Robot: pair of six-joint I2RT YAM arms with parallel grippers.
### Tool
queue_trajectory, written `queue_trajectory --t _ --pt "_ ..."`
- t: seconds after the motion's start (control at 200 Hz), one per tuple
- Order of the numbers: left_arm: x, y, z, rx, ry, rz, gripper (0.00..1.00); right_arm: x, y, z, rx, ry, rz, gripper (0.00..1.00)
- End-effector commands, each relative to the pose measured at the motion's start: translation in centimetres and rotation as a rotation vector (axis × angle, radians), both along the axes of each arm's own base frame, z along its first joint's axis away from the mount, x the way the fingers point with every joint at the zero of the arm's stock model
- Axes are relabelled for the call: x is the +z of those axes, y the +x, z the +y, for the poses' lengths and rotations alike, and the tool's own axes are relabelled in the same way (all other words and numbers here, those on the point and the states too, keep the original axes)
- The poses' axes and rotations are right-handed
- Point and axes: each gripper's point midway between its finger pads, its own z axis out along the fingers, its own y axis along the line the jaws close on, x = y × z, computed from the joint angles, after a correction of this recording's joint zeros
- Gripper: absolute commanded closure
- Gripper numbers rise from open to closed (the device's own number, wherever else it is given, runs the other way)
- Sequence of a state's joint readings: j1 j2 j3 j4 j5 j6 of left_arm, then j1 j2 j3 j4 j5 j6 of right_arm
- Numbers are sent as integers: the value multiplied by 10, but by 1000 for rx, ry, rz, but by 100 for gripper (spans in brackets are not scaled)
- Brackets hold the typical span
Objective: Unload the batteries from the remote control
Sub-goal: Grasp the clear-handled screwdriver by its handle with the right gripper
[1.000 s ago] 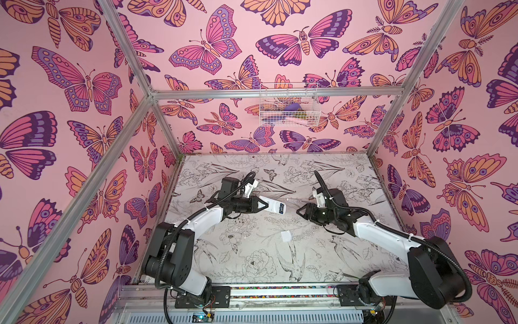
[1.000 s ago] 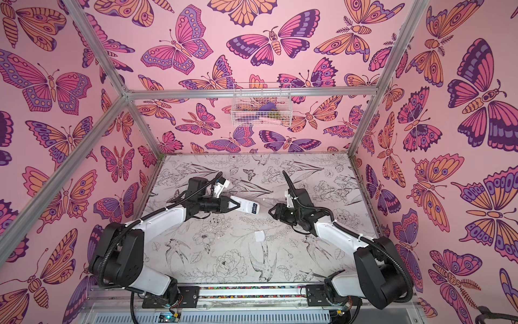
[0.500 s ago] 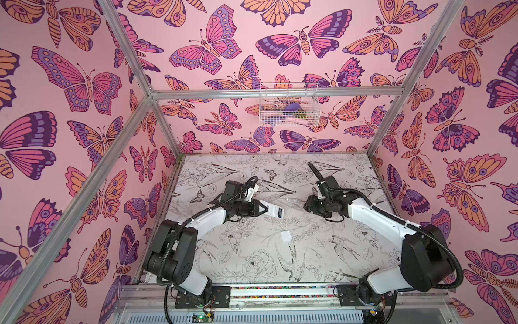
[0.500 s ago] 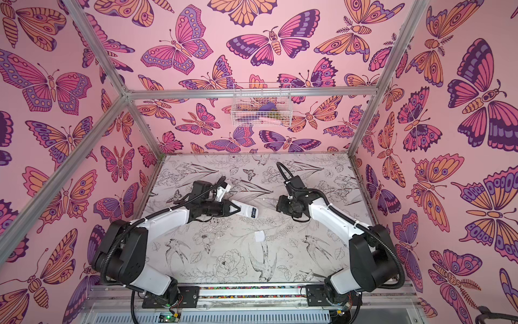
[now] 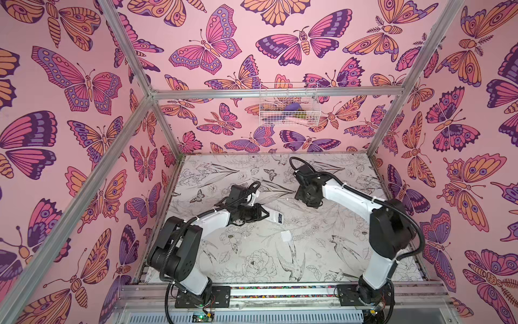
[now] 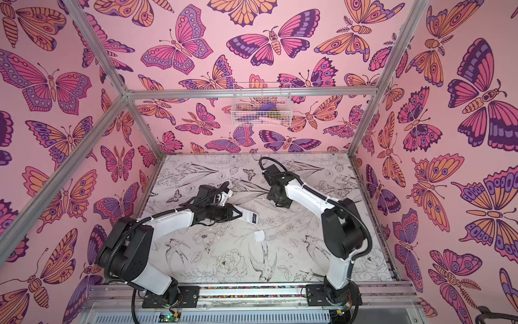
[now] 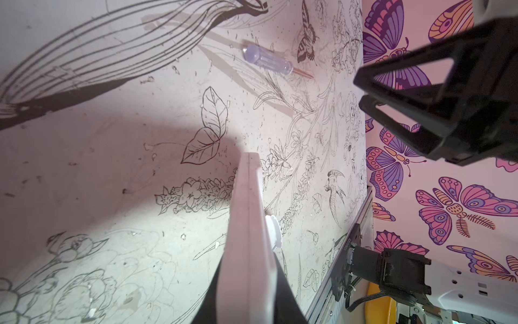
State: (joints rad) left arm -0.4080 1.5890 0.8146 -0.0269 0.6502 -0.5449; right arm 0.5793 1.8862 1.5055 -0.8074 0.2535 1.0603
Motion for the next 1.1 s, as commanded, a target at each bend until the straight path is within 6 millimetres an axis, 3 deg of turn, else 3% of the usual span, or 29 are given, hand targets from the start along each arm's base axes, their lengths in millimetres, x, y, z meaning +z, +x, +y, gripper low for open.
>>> queue_trajectory --t 0.0,0.165,0.636,0.767,1.097 --pt "0 3 -1 6 -5 4 100 0 -8 -18 -124 -120 51 35" --pt "7 8 0 13 -9 -2 100 -12 9 -6 -192 -91 31 36" --pt "10 11 5 10 19 -41 100 -41 27 24 -256 -74 92 39" --pt "9 12 7 17 23 -42 100 -44 27 24 -261 -90 92 39" --pt "13 10 8 10 21 -59 100 -77 31 31 -257 -77 114 42"
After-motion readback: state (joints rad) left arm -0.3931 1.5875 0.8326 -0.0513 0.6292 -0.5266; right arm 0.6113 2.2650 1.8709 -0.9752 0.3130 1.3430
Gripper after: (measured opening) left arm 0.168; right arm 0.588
